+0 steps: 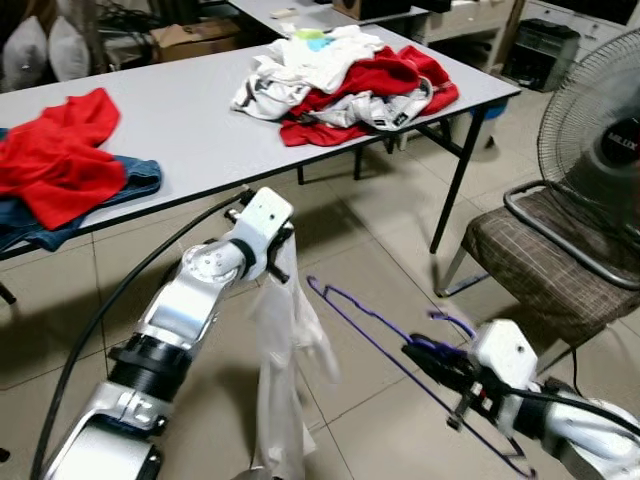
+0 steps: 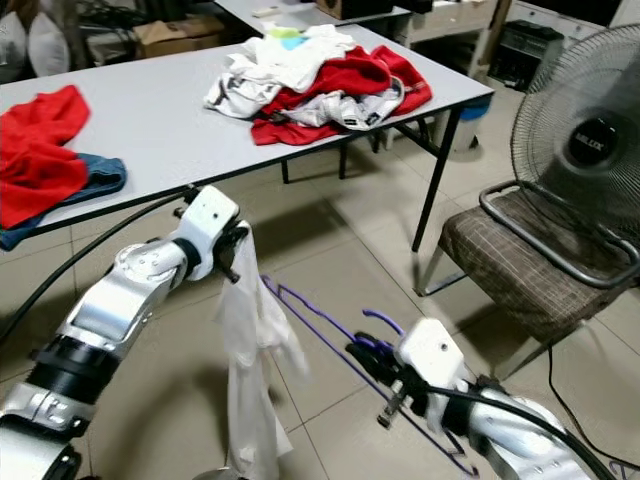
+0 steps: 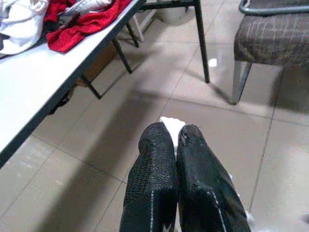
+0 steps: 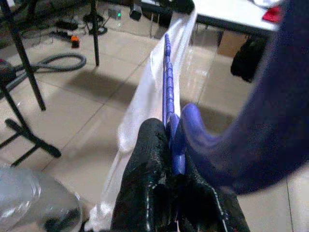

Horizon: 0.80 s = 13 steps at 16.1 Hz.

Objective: Hang hanger

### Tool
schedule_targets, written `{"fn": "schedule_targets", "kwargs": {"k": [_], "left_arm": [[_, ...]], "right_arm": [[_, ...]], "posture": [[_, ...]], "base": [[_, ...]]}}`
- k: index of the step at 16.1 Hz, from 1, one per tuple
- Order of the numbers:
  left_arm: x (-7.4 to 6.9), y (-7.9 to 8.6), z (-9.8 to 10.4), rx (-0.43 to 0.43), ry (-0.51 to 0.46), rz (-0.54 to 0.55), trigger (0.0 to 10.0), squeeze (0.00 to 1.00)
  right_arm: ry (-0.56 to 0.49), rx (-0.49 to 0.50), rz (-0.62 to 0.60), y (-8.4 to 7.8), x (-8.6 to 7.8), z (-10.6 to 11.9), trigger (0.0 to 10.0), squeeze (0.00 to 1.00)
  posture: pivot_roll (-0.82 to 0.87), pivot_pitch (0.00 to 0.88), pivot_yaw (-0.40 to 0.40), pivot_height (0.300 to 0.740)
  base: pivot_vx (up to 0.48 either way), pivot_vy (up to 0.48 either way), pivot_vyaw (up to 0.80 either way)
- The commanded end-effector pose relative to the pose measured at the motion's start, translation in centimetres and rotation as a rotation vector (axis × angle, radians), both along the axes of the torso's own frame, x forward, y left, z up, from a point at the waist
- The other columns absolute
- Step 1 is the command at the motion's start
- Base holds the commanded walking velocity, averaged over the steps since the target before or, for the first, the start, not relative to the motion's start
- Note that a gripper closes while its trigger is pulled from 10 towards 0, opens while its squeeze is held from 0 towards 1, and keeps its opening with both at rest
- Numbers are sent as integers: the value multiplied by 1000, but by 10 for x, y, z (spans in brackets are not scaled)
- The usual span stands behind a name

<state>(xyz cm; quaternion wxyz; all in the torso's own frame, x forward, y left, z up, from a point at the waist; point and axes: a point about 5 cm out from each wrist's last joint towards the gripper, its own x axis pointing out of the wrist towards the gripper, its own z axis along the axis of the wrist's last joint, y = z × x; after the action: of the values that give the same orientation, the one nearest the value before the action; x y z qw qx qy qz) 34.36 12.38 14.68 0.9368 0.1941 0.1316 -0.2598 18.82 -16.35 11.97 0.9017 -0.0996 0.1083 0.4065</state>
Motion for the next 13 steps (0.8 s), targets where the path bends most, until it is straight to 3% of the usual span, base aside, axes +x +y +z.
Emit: {"fn": "schedule_targets", "kwargs": {"k": [1, 7, 11, 13], "left_arm": [[6, -6, 19, -41, -64, -25, 10000, 0], [10, -7, 35, -56, -114, -83, 10000, 0], [0, -8, 45, -82, -164, -306, 10000, 0], [-1, 7, 50, -22, -146, -442, 10000, 0]], "right_arm": [[-6, -17, -8, 2, 4, -3, 10000, 0], [-45, -5, -73, 1, 20, 1, 10000, 0], [-75, -23, -102, -12, 24, 7, 10000, 0], [-79, -48, -55, -27, 20, 15, 10000, 0]], "posture": [[3, 0, 53, 740], [16, 0, 54, 740], [15, 0, 50, 740], [10, 0, 53, 740]], "base": [[0, 0, 0], [0, 0, 0], [0, 0, 0], [0, 0, 0]]}}
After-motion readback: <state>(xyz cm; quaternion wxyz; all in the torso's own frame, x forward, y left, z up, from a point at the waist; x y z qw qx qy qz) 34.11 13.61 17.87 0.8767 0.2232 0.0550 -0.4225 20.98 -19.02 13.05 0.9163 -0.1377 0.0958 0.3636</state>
